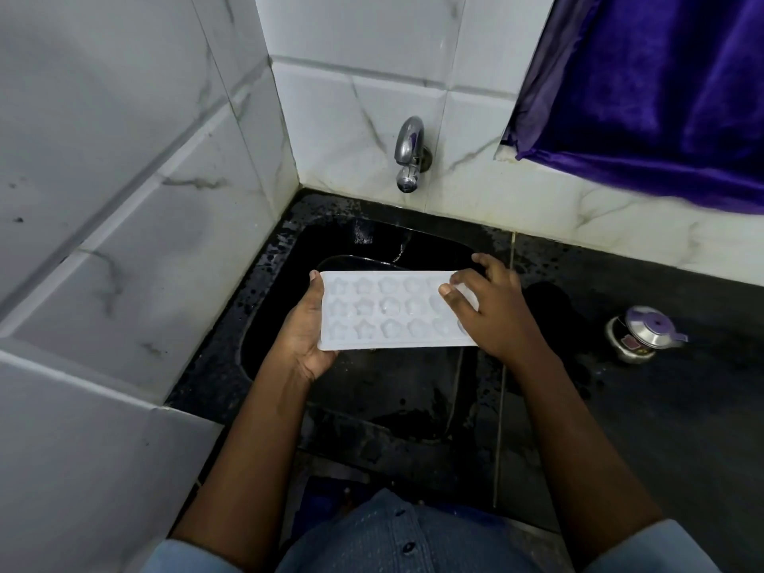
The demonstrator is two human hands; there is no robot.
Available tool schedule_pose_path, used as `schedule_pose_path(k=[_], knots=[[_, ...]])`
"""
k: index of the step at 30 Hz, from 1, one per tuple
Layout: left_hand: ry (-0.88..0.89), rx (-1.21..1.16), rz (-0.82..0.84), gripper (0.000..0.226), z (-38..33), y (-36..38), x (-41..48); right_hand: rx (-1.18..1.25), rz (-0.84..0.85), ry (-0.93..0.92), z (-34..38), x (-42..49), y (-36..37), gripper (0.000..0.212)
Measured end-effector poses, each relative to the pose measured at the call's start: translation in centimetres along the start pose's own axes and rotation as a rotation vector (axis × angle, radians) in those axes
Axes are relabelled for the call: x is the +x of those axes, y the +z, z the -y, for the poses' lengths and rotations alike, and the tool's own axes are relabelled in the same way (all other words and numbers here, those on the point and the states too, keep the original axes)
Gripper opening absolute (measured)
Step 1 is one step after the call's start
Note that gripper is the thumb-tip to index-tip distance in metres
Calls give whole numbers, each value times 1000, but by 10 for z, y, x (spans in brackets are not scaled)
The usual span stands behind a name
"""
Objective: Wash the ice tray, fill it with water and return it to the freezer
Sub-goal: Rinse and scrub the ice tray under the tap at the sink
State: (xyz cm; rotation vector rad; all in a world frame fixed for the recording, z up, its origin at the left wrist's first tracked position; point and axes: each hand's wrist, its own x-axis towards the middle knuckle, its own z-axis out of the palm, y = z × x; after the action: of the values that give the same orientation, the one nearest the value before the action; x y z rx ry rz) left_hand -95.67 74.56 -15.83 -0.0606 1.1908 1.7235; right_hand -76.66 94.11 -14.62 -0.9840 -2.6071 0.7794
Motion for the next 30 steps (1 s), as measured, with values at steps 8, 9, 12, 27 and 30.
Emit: schedule_pose_path(k=[8,9,12,27,30], knots=[[-3,-19,-31,72,3,0,-6,-73,-8,-2,0,-7,1,48],[-4,-28,-34,72,3,0,-6,-82,-4,0,1,-7,2,51],[-6,-35,-39,75,3,-1,-4,-112,-4,3,3,-8,4,52],[-13,-80,-69,68,9,-3,-6,-139,-22,33,11,-11,7,69],[-11,-84,-73,67,9,-4,-6,-138,-26,30,12,-10,8,72]])
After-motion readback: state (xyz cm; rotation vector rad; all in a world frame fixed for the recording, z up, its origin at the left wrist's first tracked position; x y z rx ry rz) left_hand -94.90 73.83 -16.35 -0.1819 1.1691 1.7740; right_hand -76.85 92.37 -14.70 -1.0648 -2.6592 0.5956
